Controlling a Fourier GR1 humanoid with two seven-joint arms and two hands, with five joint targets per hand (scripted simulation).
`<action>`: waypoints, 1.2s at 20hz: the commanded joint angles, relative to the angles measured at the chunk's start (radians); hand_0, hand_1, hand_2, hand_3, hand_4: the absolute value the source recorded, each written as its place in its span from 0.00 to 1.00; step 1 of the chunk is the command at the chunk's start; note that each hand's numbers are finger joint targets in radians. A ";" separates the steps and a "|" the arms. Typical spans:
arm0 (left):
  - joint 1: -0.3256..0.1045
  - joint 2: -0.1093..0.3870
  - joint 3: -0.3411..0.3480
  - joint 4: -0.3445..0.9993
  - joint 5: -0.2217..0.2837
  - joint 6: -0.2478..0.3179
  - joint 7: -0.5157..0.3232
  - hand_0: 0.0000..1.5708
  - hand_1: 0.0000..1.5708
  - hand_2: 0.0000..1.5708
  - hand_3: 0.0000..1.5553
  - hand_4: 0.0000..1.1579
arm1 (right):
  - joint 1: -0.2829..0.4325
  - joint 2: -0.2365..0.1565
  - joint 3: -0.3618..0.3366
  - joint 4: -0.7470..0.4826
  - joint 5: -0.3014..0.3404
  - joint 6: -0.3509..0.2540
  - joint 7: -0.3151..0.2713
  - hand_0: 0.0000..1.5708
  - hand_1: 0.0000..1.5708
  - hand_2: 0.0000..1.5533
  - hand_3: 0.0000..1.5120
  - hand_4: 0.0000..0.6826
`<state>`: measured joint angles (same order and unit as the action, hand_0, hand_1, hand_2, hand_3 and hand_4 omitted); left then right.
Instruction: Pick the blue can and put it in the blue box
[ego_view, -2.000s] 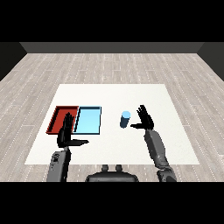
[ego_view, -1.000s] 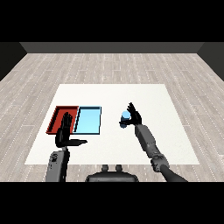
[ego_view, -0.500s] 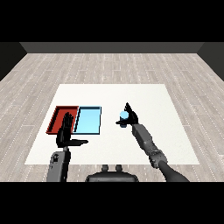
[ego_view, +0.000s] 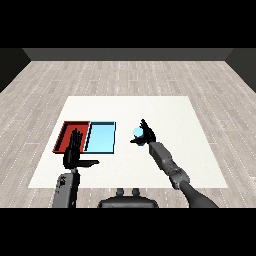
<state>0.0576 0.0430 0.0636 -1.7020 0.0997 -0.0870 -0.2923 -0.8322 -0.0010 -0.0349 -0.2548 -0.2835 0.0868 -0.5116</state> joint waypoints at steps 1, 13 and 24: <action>-0.016 -0.019 -0.016 0.046 -0.029 0.016 -0.032 0.00 0.00 0.00 0.00 0.00 | -0.001 -0.001 -0.016 0.019 0.016 0.023 -0.013 0.00 0.00 0.00 0.00 0.00; 0.018 0.011 0.006 -0.052 0.008 0.000 0.035 0.00 0.00 0.00 0.00 0.00 | -0.085 0.001 0.196 0.155 0.064 -0.370 0.106 0.95 0.95 0.98 0.98 0.77; -0.002 0.015 -0.008 -0.033 0.005 -0.015 0.045 0.00 0.00 0.00 0.00 0.00 | -0.080 -0.036 0.233 -0.076 0.064 -0.306 0.121 0.95 0.95 0.94 0.92 0.82</action>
<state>0.0498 0.0485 0.0691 -1.6938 0.1104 -0.0978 -0.2795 -0.9114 -0.0167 0.1907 -0.2509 -0.2367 -0.2519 -0.3870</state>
